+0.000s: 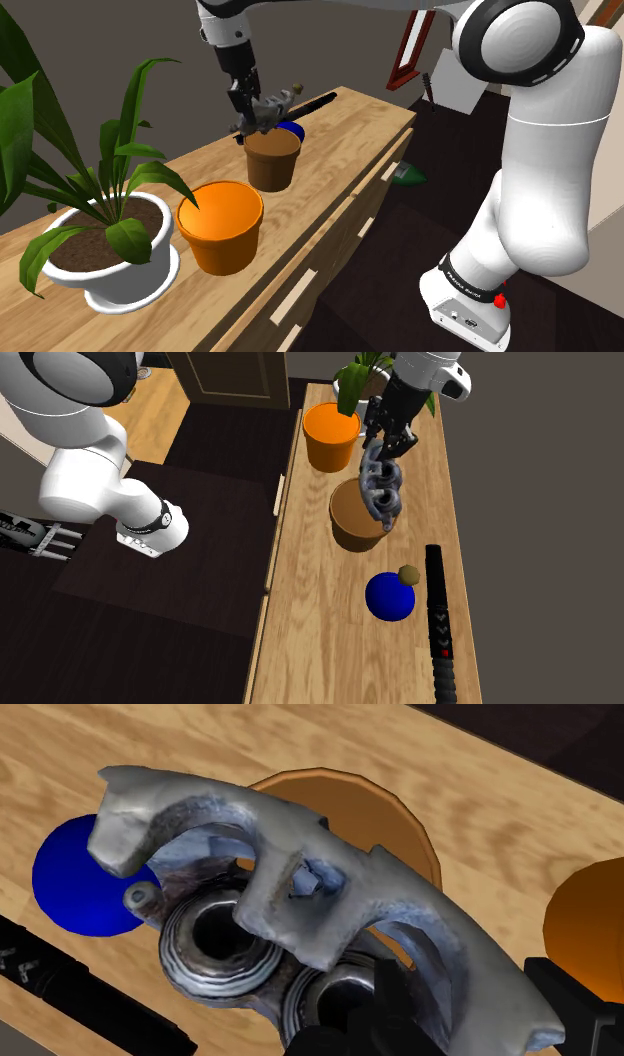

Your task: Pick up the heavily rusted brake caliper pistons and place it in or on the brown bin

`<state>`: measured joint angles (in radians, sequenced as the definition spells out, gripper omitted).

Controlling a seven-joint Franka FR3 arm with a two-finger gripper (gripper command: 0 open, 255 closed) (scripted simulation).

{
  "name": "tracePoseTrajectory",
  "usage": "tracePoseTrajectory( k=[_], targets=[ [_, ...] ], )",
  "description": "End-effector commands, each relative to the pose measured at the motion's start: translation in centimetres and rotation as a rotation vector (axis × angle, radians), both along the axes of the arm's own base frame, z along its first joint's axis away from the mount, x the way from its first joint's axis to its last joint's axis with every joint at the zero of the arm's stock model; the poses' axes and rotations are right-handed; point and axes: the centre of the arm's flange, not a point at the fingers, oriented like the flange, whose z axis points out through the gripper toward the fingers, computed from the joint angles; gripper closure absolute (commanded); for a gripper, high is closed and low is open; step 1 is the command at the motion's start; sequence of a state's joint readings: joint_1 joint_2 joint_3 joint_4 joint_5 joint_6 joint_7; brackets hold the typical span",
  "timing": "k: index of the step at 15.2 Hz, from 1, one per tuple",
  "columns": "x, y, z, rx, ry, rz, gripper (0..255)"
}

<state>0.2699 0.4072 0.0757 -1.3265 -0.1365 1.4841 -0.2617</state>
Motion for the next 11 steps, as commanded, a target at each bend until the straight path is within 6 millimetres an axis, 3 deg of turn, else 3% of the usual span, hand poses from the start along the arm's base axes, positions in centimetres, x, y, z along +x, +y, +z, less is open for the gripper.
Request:
tracePoseTrajectory(
  k=[1, 9, 10, 11],
  targets=[
    [-0.05, -0.14, -1.04, 0.0, -0.001, 0.0, 255],
    [-0.05, -0.14, -1.41, 0.0, -0.001, 0.0, 255],
    [0.05, -0.18, -1.35, 0.0, -0.001, 0.0, 0],
    [0.01, -0.19, -1.35, 0.0, -0.001, 0.0, 0]
  ],
)
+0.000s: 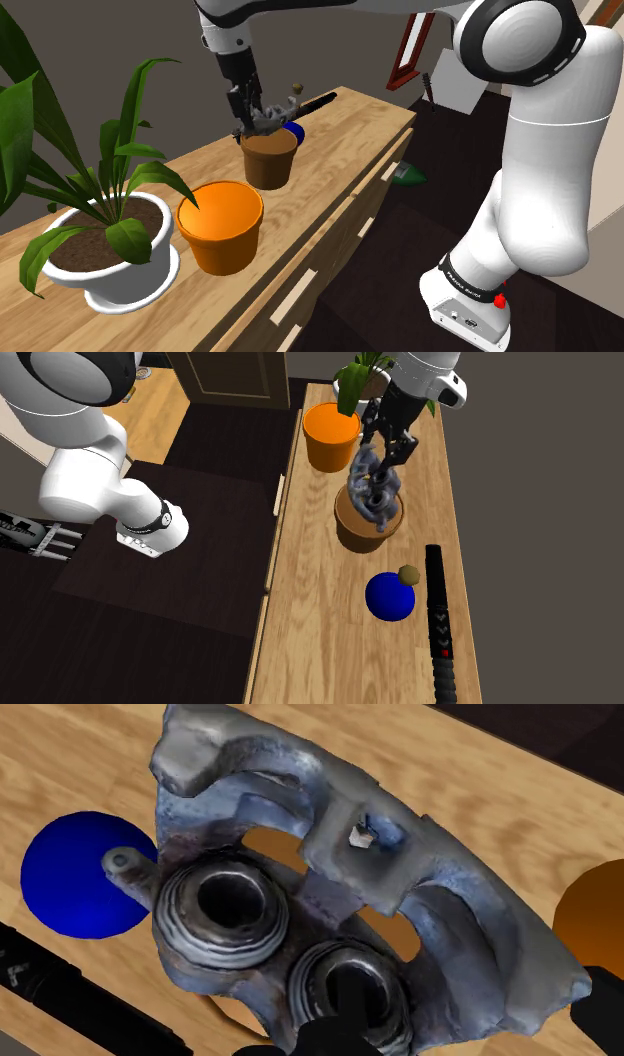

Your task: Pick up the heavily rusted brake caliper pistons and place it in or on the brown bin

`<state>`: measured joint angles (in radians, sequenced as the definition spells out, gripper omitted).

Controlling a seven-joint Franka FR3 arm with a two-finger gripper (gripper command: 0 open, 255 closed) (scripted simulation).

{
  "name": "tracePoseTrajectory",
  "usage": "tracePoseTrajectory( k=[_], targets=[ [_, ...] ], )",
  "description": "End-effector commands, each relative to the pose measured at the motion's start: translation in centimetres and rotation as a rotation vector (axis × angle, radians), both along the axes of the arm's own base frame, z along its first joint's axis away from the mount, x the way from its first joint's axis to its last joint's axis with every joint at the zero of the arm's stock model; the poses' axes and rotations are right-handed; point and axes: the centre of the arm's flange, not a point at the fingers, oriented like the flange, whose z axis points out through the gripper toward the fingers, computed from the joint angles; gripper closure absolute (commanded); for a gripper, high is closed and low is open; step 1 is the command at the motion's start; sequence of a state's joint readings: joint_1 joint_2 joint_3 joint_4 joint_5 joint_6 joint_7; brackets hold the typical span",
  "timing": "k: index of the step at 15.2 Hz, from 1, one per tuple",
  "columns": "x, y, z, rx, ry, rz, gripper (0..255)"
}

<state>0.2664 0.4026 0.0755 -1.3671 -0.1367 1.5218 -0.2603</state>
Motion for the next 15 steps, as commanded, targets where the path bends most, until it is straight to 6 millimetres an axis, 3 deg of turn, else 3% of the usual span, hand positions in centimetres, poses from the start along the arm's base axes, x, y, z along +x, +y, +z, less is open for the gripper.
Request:
tracePoseTrajectory(
  k=[1, 4, 8, 15],
  targets=[
    [0.0, 0.0, 0.0, 0.0, 0.001, 0.0, 0],
    [0.0, 0.0, -0.1, 0.0, 0.001, 0.0, 0],
    [0.9, 0.9, 4.7, 0.0, 0.001, 0.0, 0],
    [0.9, 0.9, 4.7, 0.0, 0.001, 0.0, 0]
  ],
)
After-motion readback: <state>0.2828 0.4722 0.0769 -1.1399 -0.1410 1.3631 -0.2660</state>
